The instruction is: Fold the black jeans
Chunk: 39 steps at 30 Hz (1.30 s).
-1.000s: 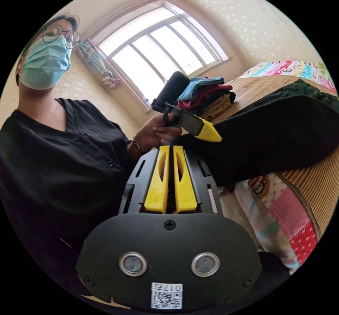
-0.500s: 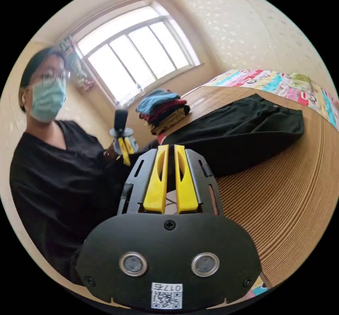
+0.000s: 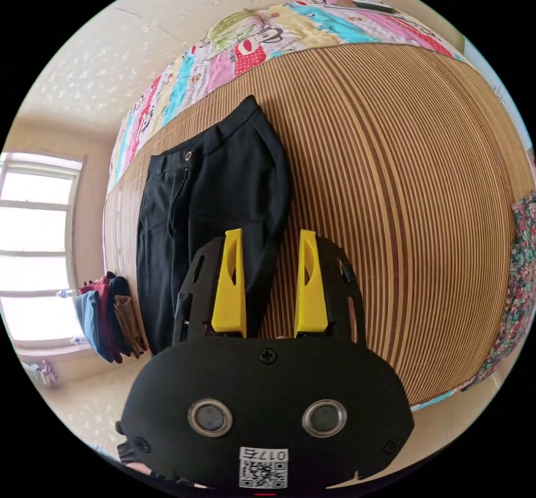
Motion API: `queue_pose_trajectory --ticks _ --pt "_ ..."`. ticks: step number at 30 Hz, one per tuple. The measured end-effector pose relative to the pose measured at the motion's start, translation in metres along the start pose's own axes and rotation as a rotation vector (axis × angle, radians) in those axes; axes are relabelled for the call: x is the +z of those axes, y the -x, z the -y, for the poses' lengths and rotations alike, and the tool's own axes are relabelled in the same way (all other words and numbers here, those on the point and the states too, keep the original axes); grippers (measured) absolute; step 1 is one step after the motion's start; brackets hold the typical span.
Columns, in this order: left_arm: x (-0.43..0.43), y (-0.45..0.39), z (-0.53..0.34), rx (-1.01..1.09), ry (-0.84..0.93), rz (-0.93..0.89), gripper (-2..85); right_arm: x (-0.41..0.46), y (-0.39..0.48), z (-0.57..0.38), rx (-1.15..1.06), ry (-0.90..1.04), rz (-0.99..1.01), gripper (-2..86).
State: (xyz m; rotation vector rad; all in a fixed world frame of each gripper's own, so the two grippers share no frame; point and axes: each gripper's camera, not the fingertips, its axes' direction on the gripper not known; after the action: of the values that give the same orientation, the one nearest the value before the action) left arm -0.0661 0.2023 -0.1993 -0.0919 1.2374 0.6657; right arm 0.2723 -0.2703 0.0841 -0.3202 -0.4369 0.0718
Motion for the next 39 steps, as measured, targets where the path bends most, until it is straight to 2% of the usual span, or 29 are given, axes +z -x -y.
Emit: queue_pose_trajectory --ticks 2,6,10,13,15,20,25,29,34,39 --pt "-0.014 0.010 -0.007 -0.013 -0.020 -0.021 -0.2 0.004 -0.003 -0.001 0.006 -0.031 0.059 8.1" --pt "-0.042 0.037 -0.025 -0.069 -0.083 -0.113 -0.3 -0.003 0.018 -0.011 -0.085 -0.096 0.012 3.9" --pt "-0.085 0.066 -0.060 -0.165 -0.284 -0.306 -0.4 -0.038 0.091 -0.038 -0.269 -0.317 -0.029 2.8" --pt "-0.111 0.068 -0.085 -0.171 -0.391 -0.348 -0.5 -0.049 0.163 -0.051 -0.421 -0.407 0.031 2.6" --pt "-0.124 0.065 -0.098 -0.182 -0.391 -0.302 -0.5 -0.045 0.203 -0.052 -0.467 -0.406 0.101 2.5" --pt "-0.167 0.059 -0.147 -0.334 -0.360 0.014 -0.3 0.006 0.290 -0.050 -0.493 -0.365 0.365 2.6" --pt "-0.202 0.075 -0.203 -0.624 -0.426 0.256 1.0 0.083 0.339 -0.056 -0.522 -0.279 0.361 2.8" --pt "-0.217 0.082 -0.222 -0.779 -0.363 0.500 4.8 0.124 0.338 -0.079 -0.548 -0.215 0.405 3.1" --pt "-0.221 0.078 -0.207 -0.717 -0.340 0.655 7.0 0.127 0.302 -0.146 -0.682 -0.107 0.454 4.3" --pt "-0.210 0.100 -0.167 -0.563 -0.261 0.618 7.7 0.125 0.231 -0.245 -0.676 -0.027 0.314 7.3"
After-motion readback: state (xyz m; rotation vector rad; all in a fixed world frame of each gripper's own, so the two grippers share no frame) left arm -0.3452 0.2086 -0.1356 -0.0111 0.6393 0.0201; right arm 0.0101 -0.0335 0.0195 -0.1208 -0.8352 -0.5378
